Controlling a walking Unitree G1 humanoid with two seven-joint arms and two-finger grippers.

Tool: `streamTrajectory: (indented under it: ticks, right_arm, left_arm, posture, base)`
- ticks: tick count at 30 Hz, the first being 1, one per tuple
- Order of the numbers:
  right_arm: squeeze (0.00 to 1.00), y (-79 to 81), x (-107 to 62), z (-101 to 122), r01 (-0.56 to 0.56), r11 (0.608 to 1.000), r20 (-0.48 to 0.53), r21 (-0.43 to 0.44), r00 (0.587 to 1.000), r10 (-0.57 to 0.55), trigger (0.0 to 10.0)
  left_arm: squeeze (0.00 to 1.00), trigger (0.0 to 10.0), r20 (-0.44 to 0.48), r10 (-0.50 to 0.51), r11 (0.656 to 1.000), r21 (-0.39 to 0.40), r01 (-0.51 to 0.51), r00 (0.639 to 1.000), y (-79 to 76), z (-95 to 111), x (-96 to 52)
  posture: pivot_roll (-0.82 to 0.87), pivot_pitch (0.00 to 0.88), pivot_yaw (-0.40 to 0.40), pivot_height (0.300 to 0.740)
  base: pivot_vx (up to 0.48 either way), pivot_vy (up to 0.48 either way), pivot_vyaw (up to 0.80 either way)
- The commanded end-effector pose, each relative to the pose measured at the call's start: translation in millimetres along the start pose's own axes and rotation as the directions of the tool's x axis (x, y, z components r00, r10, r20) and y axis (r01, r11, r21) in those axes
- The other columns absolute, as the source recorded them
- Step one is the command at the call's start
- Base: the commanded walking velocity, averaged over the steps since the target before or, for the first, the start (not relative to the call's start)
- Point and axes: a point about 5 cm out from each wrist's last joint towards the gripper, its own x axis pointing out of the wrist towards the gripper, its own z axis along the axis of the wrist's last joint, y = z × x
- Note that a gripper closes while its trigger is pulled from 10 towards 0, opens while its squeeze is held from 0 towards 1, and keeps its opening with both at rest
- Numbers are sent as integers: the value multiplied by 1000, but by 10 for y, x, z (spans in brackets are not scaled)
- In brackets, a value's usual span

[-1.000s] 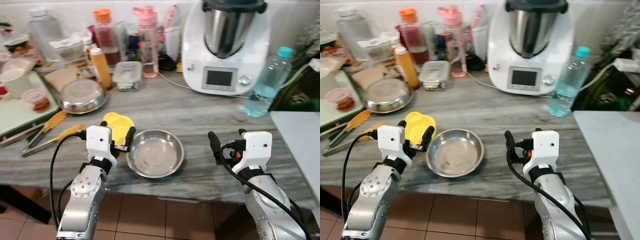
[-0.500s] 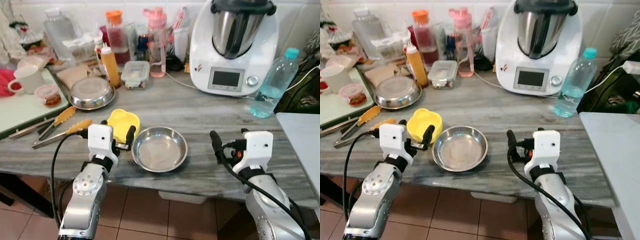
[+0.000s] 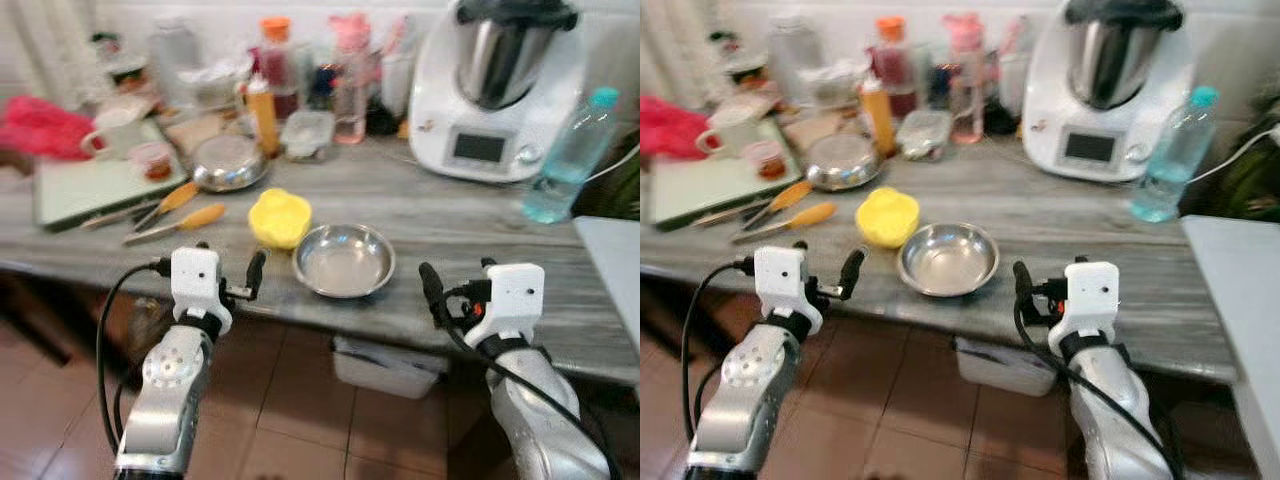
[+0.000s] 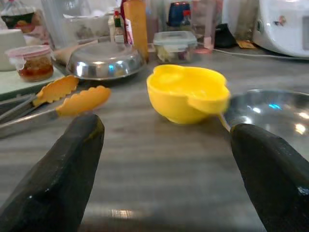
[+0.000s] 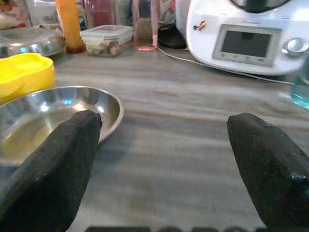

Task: Setting the table

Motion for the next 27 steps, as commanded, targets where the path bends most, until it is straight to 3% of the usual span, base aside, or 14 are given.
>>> streamTrajectory:
  ticks: [1,27]
  right_arm:
    - [0,2,3,22,1,1000,11,5,1000,-1,10000]
    - [0,0,57,55,-14,1000,19,-17,1000,14,10000]
  left_arm:
    - [0,10000,3,1,1000,12,-1,1000,20,32,24]
    - [0,10000,-12,7,1000,2,-7,1000,-37,-60,40]
  posture:
    - [-96,0,48,740]
    - [-97,0,23,740]
  base:
    - [-307,0,0]
    - [-328,0,0]
